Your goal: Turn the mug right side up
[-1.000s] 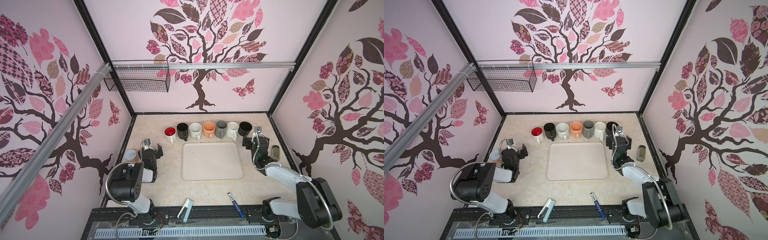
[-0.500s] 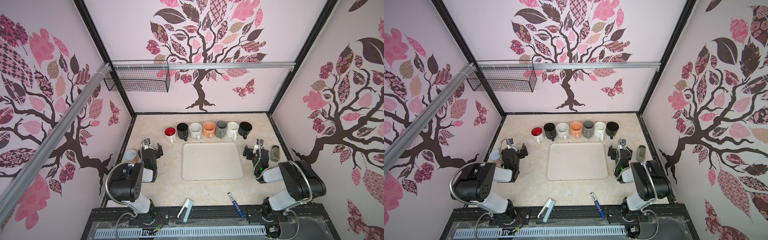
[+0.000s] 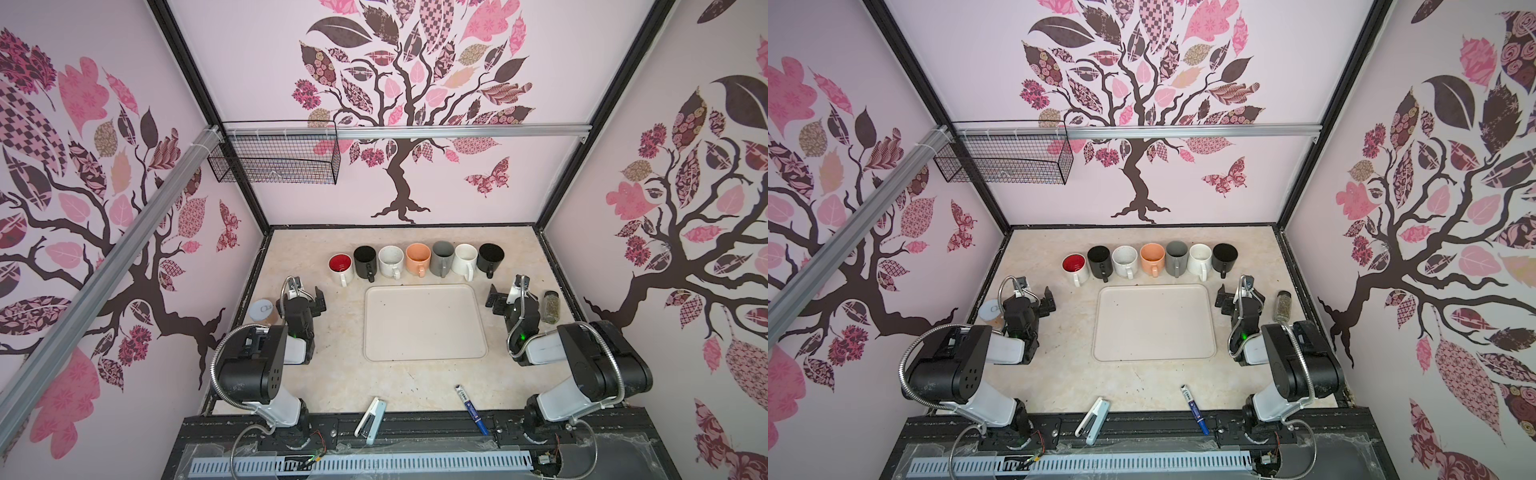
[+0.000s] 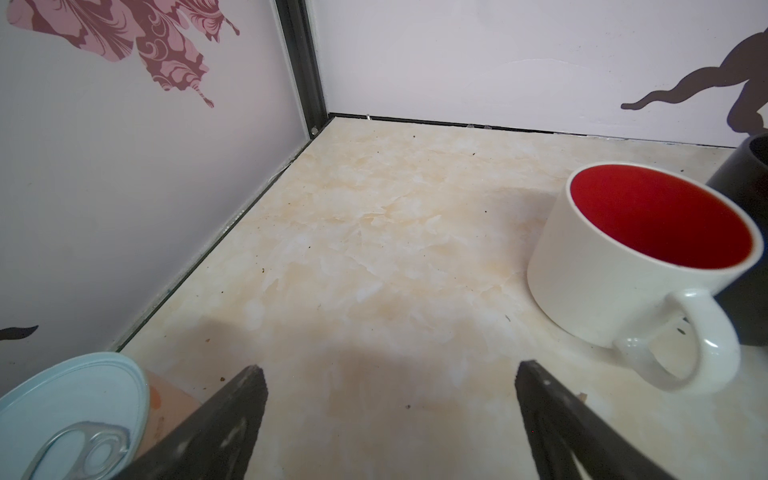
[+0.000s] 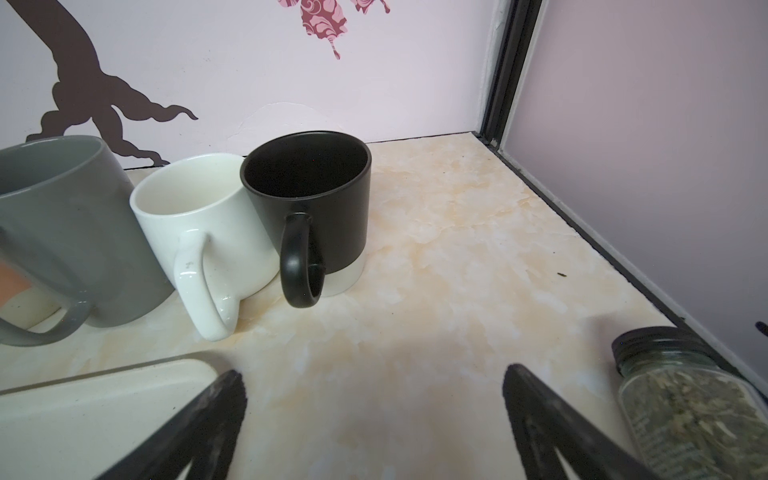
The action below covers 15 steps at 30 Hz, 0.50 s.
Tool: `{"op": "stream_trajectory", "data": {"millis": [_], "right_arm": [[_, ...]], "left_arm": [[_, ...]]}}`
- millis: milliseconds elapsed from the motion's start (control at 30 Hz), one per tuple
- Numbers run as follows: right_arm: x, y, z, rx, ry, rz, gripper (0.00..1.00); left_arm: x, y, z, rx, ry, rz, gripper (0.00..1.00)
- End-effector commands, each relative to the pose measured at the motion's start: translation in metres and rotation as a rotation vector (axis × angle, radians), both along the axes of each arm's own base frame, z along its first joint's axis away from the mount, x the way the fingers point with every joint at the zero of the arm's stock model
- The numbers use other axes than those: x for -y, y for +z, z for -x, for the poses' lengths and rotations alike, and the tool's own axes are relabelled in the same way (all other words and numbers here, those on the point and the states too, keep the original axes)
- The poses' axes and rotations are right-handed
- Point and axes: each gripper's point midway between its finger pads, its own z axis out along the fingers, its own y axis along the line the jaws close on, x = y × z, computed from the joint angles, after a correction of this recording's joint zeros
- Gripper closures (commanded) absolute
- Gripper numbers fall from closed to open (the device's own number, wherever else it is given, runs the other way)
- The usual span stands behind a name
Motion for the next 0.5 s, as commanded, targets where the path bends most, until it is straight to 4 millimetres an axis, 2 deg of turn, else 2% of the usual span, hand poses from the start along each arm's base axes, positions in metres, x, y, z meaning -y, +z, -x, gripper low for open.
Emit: {"op": "stream_trajectory", "data": {"millis": [0,467], "right_arm": [[-0.0007,0.0093,-0.0039,0.033,0.005,-0.007,0.0],[-0.002,0.0091,-0.0052,0.03,0.01,-0.01,0.0]], "left_arm": [[0.0009,0.0162,-0.01,0.052,-0.006,0.003,0.04],[0.0016,0.0156,-0.0116,0.046,-0.012,0.005,0.04]]}}
